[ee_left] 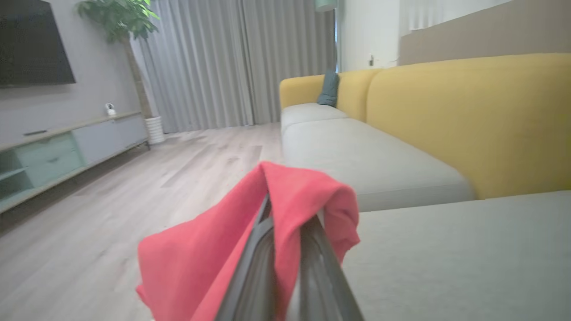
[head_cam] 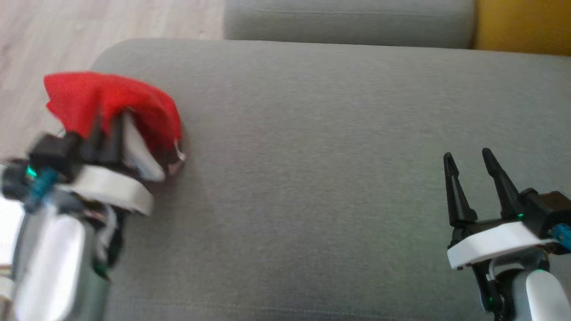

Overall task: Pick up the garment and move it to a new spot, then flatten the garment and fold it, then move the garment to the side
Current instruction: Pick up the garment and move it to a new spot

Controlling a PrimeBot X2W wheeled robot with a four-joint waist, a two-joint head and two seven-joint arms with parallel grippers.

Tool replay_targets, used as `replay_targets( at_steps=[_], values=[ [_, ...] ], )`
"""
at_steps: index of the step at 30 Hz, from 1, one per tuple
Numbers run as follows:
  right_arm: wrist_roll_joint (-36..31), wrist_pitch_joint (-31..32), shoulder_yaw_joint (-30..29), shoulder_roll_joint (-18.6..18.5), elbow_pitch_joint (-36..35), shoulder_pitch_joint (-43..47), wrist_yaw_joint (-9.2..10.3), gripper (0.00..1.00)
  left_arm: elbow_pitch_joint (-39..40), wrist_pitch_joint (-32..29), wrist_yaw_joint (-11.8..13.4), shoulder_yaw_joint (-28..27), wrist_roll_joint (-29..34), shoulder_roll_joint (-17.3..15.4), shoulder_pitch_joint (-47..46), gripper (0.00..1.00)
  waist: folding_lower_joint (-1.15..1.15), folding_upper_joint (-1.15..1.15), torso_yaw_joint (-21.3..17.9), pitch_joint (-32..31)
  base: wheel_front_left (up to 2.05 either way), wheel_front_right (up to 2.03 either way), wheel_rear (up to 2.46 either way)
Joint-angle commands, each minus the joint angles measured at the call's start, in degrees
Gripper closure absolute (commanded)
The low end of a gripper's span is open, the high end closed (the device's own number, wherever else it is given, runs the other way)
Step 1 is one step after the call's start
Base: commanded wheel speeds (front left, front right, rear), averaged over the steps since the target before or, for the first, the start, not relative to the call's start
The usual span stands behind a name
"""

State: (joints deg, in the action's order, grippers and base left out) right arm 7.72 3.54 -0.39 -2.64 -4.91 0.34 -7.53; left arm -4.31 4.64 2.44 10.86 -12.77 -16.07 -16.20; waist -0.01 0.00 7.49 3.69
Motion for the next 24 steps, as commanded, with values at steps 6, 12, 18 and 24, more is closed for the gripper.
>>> replay_targets(
  at_steps=[6,12,18,24],
  values=[
    [0.3,0.1,1.8,-0.2,-3.4,-3.0,0.04,0.0,7.0,-2.3,-0.4,4.2,-1.4,4.5,-1.1,1.0,0.01,0.0,-7.9,2.9,0.0,0.0,0.0],
    [0.7,-0.5,2.9,-0.2,-3.6,-5.4,0.04,0.0,2.7,-2.2,-4.1,12.8,-1.4,10.3,-6.7,1.0,0.01,0.0,-15.8,6.6,0.0,0.0,0.0],
    [2.0,-1.7,2.8,-0.2,-3.0,-6.2,0.04,0.0,-3.2,-1.5,-5.4,19.2,-1.4,12.6,-13.2,1.0,0.01,0.0,-22.4,10.9,0.0,0.0,0.0],
    [3.5,-3.4,1.9,-0.2,-2.0,-6.4,0.04,0.0,-11.3,-3.1,-6.1,24.4,-2.9,13.1,-16.7,1.0,0.01,0.0,-25.1,14.7,0.0,0.0,0.0]
  ],
)
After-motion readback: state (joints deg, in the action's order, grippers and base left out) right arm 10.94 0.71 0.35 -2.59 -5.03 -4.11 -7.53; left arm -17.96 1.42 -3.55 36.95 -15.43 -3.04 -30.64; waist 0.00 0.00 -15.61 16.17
